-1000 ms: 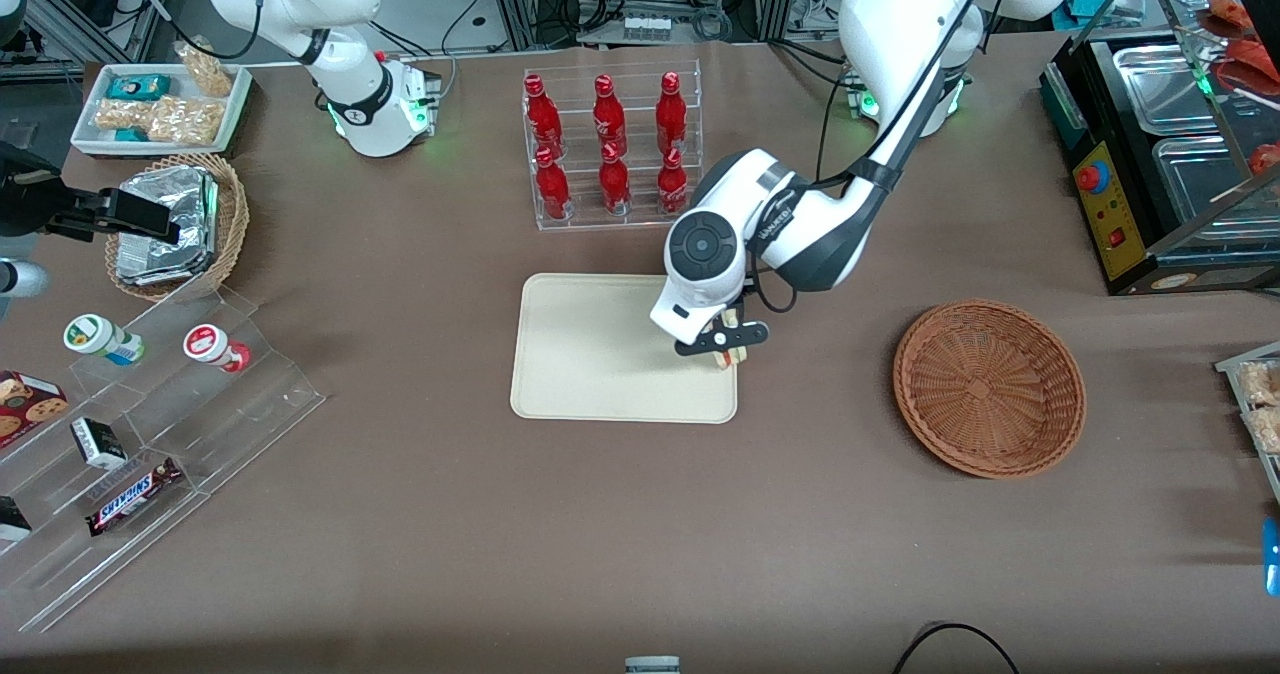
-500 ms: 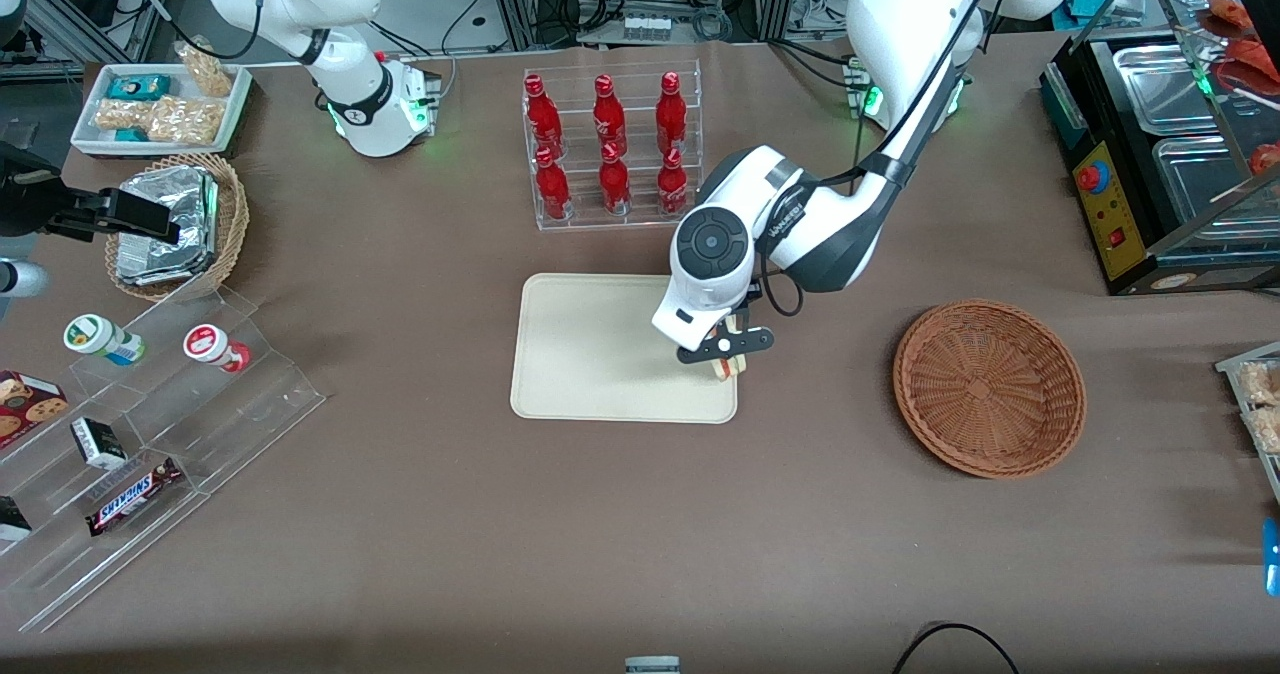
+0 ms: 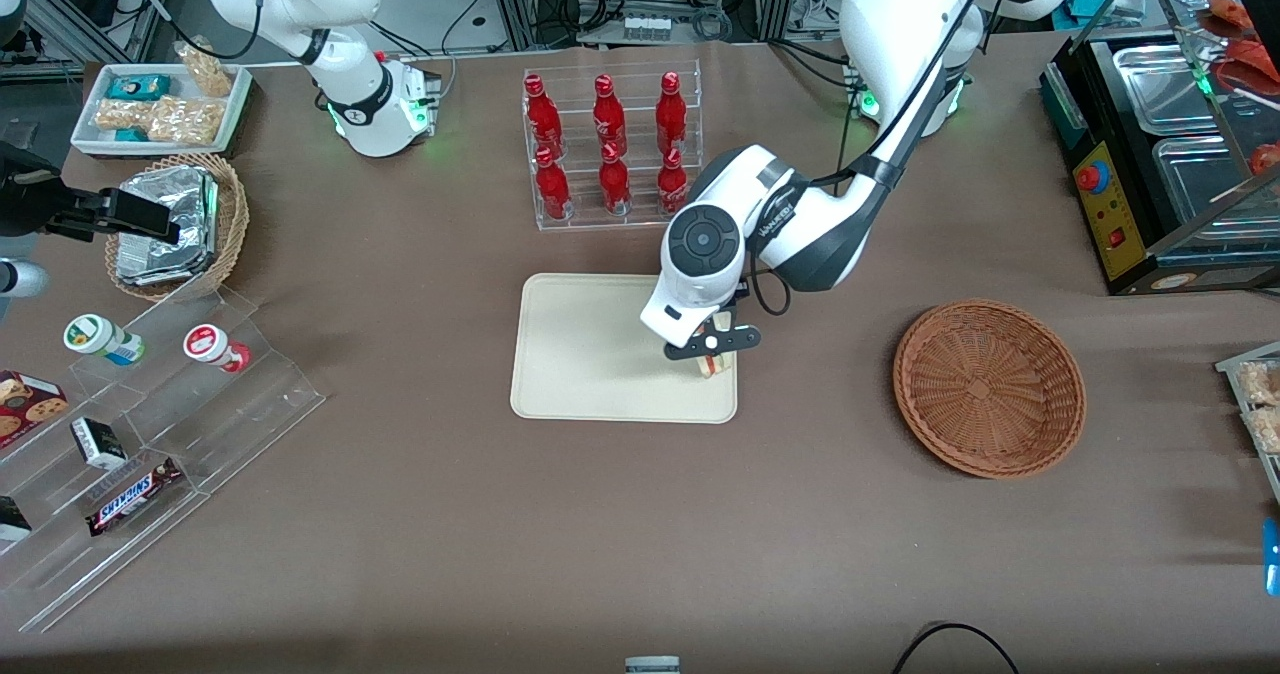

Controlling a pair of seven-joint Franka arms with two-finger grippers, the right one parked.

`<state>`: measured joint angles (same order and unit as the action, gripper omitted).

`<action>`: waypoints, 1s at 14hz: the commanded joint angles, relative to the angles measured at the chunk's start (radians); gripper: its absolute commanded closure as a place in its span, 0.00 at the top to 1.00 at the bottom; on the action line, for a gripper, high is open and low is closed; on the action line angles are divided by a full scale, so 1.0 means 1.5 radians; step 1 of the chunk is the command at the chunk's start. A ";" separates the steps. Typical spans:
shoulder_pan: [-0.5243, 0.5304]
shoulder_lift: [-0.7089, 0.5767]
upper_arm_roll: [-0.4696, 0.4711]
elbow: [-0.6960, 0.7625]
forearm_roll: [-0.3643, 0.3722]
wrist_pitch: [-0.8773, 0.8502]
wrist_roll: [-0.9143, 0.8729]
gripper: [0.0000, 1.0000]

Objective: Place sandwich from basket to tray
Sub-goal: 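Lower the sandwich onto the tray and open the left gripper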

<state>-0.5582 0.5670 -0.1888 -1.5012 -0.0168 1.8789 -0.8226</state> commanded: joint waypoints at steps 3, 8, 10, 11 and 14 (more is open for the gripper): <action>-0.004 0.016 0.001 0.025 -0.042 0.001 0.127 0.27; -0.023 0.066 -0.004 0.072 -0.039 0.001 0.153 0.21; -0.034 0.083 -0.004 0.088 -0.038 0.003 0.139 0.16; -0.035 0.093 -0.003 0.099 -0.037 0.004 0.133 0.16; -0.042 0.116 -0.003 0.117 -0.036 0.013 0.135 0.16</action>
<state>-0.6051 0.7046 -0.2027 -1.3796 -0.0621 1.9016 -0.6117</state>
